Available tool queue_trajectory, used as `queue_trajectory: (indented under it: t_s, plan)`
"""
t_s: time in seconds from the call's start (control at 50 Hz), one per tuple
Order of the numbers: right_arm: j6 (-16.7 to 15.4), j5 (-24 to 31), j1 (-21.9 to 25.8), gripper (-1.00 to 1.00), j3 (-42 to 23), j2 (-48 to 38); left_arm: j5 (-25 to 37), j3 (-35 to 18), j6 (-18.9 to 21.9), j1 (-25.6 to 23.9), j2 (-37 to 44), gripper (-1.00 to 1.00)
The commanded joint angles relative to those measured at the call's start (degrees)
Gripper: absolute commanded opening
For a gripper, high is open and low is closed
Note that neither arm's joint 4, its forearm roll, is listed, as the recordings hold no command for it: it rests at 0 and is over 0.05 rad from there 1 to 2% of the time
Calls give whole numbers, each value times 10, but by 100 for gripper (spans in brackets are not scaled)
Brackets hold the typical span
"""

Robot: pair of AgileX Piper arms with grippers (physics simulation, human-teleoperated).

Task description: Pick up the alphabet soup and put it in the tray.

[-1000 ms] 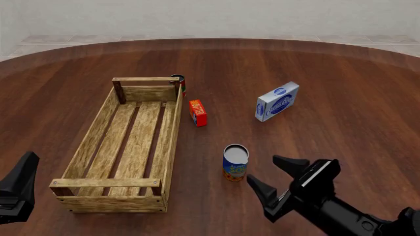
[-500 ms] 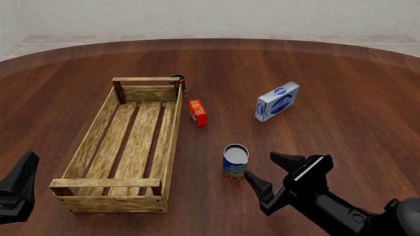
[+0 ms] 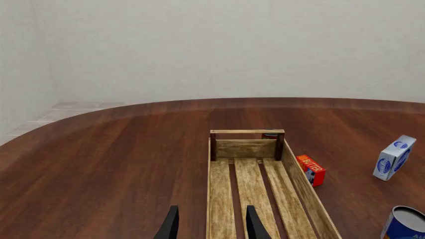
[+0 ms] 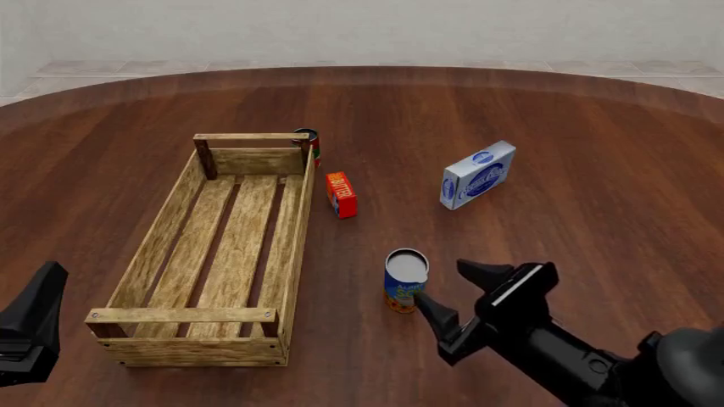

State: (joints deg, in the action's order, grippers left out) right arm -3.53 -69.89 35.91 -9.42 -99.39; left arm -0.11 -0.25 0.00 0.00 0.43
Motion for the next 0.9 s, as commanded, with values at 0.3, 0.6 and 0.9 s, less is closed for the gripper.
queue_trajectory:
  t_s: [0.3,0.6,0.9]
  plan:
    - [-4,0,6,100,-21,-26,0,0,0,0,0,100]
    - [-7,0,7,100,-35,-44,0,0,0,0,0,100]
    - [-10,0,2,100,-47,-55,0,0,0,0,0,100]
